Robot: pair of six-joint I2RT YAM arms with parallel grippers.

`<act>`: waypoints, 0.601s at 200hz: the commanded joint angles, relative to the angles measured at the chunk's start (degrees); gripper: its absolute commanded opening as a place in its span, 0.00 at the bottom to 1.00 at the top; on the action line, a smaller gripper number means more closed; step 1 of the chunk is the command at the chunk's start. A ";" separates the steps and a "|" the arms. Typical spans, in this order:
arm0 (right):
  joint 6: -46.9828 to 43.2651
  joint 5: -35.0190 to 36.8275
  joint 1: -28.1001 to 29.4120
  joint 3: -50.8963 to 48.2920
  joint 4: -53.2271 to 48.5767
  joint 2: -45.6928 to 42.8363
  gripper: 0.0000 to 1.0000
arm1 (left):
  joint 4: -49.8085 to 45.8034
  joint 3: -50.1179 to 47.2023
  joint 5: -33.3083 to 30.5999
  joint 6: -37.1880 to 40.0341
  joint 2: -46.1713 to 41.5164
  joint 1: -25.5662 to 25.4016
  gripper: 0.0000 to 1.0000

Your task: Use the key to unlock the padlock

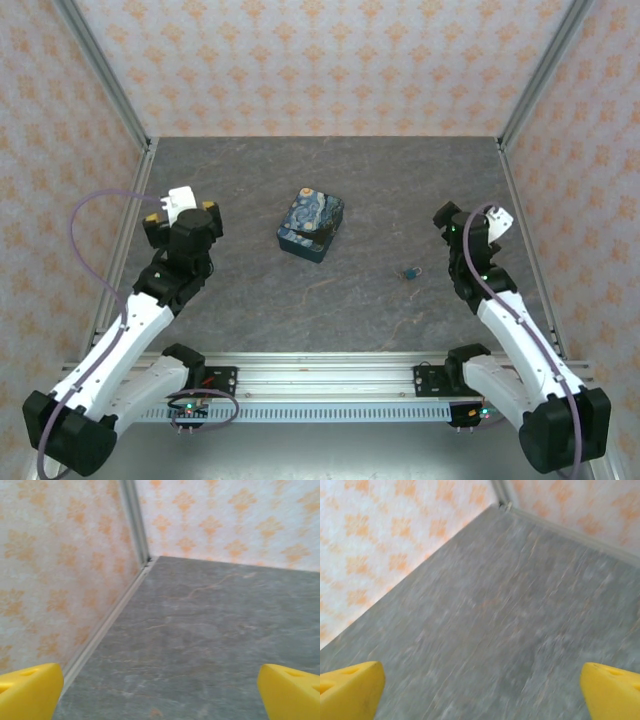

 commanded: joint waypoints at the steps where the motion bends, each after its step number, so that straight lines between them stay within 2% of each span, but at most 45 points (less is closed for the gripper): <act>1: -8.28 11.17 -0.21 -2.83 14.00 3.22 0.99 | 12.34 -5.63 0.44 5.84 1.66 2.93 1.00; 14: -12.33 11.63 -0.30 -4.86 19.55 5.98 0.99 | 18.72 -8.85 1.36 6.00 4.40 4.32 1.00; 41: -14.35 11.65 -1.18 -7.56 26.60 11.91 0.99 | 31.54 -14.63 3.85 3.53 11.55 7.09 1.00; 65: -16.05 9.00 -2.85 -9.44 32.89 15.67 0.99 | 40.04 -17.01 6.12 3.16 20.14 8.88 1.00; 82: -19.99 6.66 -3.82 -10.13 37.90 18.04 0.99 | 45.65 -17.85 7.57 3.84 25.61 9.73 1.00; 92: -23.16 5.23 -4.13 -10.45 41.67 20.50 0.99 | 45.90 -16.74 9.52 3.79 26.91 10.39 1.00; 120: -28.94 0.41 -5.39 -7.51 40.20 22.89 0.99 | 51.14 -16.50 15.90 4.66 31.89 12.18 1.00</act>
